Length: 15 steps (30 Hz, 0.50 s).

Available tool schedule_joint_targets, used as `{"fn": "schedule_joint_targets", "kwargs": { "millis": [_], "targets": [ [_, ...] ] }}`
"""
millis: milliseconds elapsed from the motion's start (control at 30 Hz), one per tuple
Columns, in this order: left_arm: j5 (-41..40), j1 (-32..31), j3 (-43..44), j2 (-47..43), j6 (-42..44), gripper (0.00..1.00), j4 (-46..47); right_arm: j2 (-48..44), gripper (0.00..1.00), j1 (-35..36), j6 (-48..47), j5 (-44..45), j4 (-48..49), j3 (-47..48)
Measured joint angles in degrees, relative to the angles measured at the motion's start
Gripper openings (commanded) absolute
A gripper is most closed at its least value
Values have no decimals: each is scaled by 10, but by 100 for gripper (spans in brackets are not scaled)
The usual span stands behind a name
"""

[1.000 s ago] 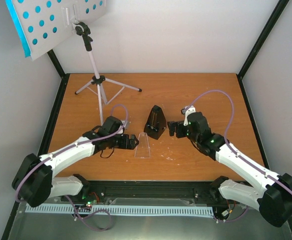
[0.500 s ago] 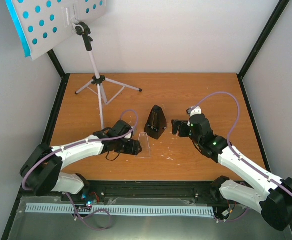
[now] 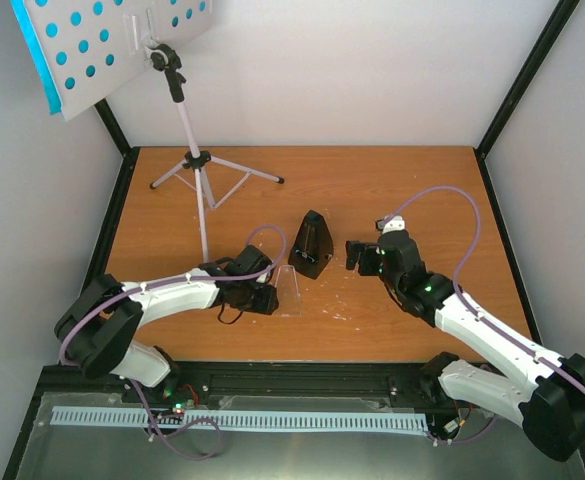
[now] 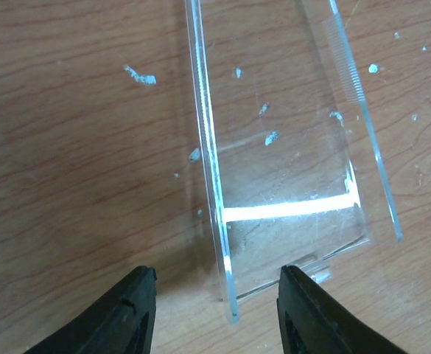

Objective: Pack up the instrument practice props

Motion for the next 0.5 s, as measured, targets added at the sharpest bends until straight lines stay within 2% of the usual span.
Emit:
{"fn": "schedule_joint_targets", "kwargs": {
  "millis": [367,500],
  "targets": [
    [-11,0,9,28,-2,32,-6,-20,100,0,4,13,-3,-17],
    [-21,0,9,28,-2,30,-10,-25,100,0,4,14,-5,-19]
  ]
}}
